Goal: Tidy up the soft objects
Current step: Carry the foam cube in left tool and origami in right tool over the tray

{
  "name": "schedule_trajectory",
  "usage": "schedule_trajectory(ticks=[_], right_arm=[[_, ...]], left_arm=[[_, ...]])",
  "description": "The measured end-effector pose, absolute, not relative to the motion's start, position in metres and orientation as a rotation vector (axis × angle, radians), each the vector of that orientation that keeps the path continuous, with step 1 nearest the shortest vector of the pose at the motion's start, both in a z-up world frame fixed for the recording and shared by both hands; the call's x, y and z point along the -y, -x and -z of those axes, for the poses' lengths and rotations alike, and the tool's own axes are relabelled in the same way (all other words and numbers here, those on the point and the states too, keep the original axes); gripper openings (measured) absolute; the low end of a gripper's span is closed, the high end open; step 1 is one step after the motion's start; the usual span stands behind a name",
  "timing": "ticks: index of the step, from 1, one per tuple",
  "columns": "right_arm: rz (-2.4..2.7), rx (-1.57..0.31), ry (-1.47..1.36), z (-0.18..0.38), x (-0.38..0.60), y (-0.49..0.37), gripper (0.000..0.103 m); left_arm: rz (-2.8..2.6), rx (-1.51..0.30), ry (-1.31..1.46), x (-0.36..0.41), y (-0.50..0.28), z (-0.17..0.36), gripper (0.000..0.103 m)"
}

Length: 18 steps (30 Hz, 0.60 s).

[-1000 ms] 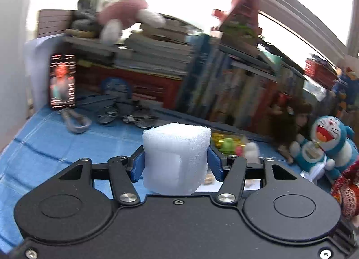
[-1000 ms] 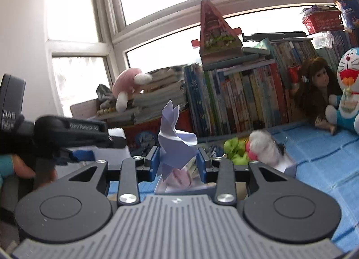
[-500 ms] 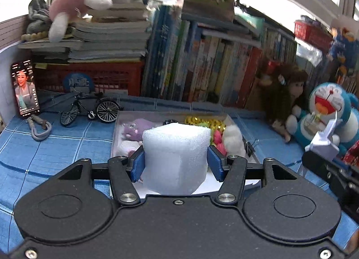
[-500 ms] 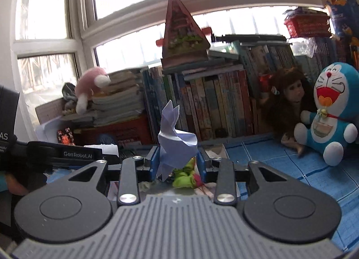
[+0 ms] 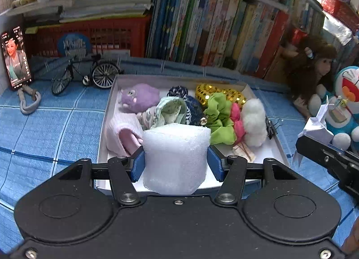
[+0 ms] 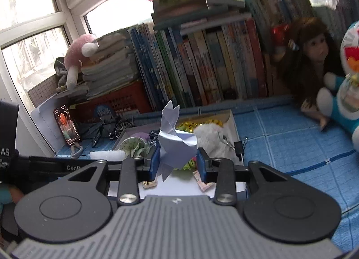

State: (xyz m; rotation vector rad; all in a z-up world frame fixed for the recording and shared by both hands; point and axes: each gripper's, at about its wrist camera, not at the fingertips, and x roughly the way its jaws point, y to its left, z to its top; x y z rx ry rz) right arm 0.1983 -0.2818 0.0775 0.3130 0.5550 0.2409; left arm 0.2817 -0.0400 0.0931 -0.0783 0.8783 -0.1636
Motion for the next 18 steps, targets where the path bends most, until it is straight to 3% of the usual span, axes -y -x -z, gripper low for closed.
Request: schedule_trajectory(ticks=[18], right_arm=[[-0.304, -0.739, -0.381, -0.031, 0.285, -0.243, 0.041]], left_arm=[[0.118, -0.955, 0.063, 0.047, -0.307, -0.06, 0.056]])
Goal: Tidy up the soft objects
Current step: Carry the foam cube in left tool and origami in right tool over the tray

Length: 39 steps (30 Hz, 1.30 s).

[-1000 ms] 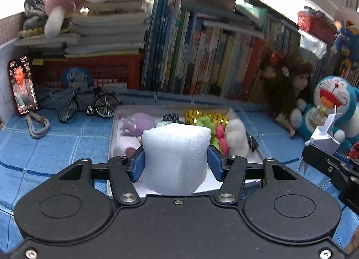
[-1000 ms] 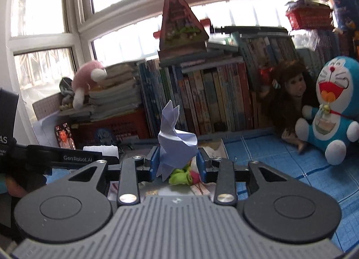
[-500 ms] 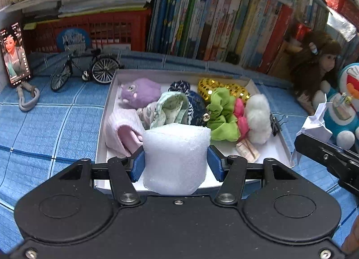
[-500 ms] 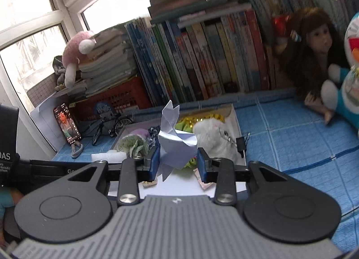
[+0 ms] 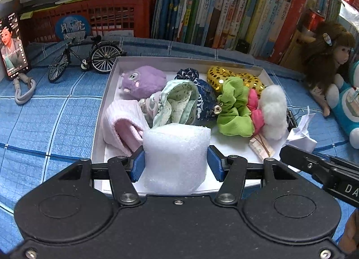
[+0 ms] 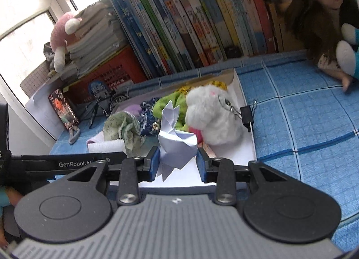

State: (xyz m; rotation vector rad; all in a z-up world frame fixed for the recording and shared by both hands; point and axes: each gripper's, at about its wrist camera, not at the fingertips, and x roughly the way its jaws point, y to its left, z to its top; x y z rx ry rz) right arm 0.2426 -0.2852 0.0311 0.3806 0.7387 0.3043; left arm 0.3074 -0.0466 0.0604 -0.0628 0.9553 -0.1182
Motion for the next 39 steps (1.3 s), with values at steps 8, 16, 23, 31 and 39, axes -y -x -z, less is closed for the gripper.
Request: schedule_trajectory(ticks=[8, 16, 23, 31, 39], right_arm=[[-0.334, -0.78, -0.357, -0.02, 0.277, -0.255, 0.041], [-0.316, -0.803, -0.379, -0.009, 0.284, -0.265, 0.041], [-0.356, -0.812, -0.365, -0.004, 0.279, -0.269, 0.041], [-0.421, -0.804, -0.369, -0.003, 0.276, -0.272, 0.041], [-0.387, -0.792, -0.355, -0.002, 0.275, -0.274, 0.043]], left_arm=[[0.116, -0.964, 0.063, 0.048, -0.315, -0.054, 0.056], [0.099, -1.012, 0.083, 0.041, -0.322, -0.045, 0.053], [0.087, -1.032, 0.076, 0.046, -0.329, -0.04, 0.052], [0.081, -1.05, 0.079, 0.046, -0.332, -0.036, 0.052], [0.081, -1.058, 0.079, 0.045, -0.334, -0.031, 0.052]])
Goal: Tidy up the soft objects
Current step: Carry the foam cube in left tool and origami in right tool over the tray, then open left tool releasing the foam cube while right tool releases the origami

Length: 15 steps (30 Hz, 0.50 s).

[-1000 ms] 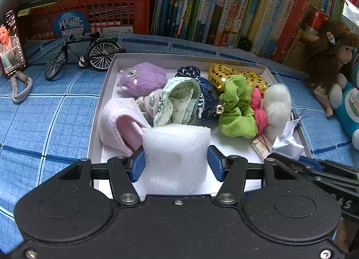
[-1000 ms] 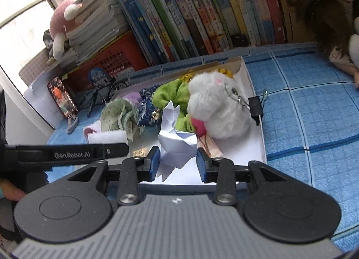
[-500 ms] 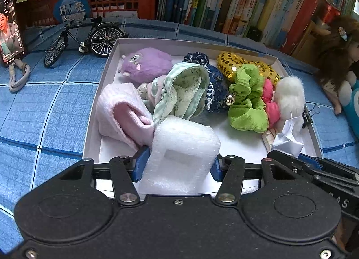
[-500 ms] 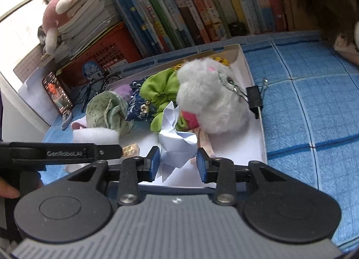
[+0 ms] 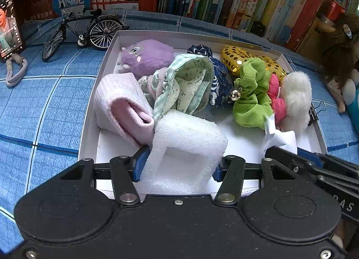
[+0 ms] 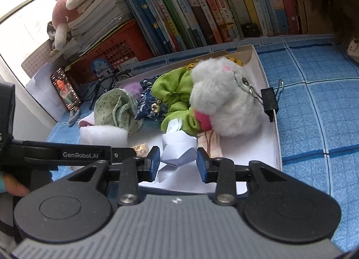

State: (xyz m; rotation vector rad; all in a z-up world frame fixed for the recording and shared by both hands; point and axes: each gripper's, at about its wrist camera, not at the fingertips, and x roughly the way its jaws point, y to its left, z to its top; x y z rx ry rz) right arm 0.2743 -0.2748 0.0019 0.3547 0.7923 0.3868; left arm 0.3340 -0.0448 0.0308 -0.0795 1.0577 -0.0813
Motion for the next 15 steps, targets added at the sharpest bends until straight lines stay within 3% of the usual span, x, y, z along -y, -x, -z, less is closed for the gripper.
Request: schedule_trajectory(ticks=[15], right_arm=[[-0.306, -0.775, -0.325, -0.0066, 0.2767, -0.2743, 0.043]], left_arm=[[0.07, -1.023, 0.048, 0.0479, -0.3275, -0.0394, 0.059]])
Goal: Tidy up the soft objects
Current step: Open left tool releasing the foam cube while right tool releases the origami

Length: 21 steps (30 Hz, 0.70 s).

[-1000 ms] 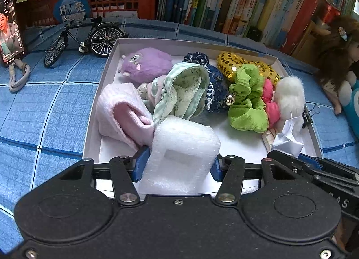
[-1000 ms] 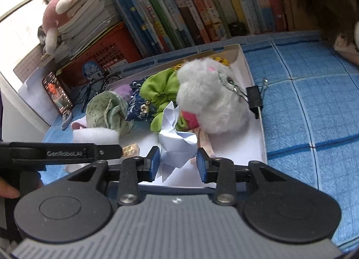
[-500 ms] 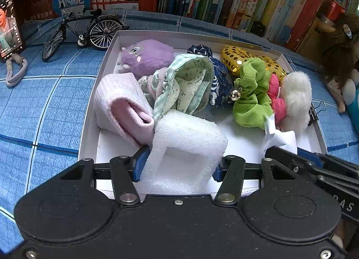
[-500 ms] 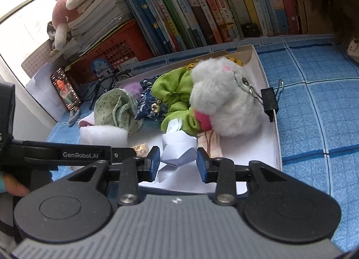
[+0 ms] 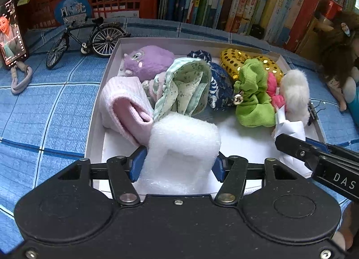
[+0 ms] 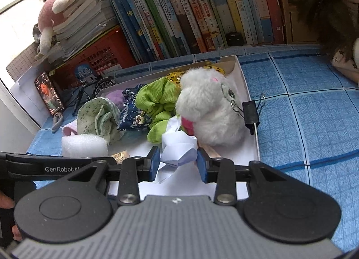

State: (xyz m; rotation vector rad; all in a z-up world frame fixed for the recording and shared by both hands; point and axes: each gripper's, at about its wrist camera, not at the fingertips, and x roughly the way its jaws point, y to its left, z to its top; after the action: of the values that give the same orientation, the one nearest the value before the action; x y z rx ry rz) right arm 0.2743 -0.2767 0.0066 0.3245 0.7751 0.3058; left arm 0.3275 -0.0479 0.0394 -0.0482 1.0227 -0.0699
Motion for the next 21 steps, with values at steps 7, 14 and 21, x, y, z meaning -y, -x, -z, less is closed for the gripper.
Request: schedule_trajectory(ticks=[7, 14, 21], right_arm=[[-0.317, -0.735, -0.318, -0.024, 0.275, -0.261, 0.064], [-0.303, -0.666, -0.305, -0.051, 0.272, -0.24, 0.072], [-0.273, -0.569, -0.265, -0.076, 0.27, -0.208, 0.086]], left_arm=[[0.073, -0.996, 0.06, 0.043, -0.315, -0.059, 0.069], [0.082, -0.936, 0.064, 0.038, -0.293, -0.085, 0.072], [0.116, -0.821, 0.029, 0.036, -0.255, -0.113, 0.077]])
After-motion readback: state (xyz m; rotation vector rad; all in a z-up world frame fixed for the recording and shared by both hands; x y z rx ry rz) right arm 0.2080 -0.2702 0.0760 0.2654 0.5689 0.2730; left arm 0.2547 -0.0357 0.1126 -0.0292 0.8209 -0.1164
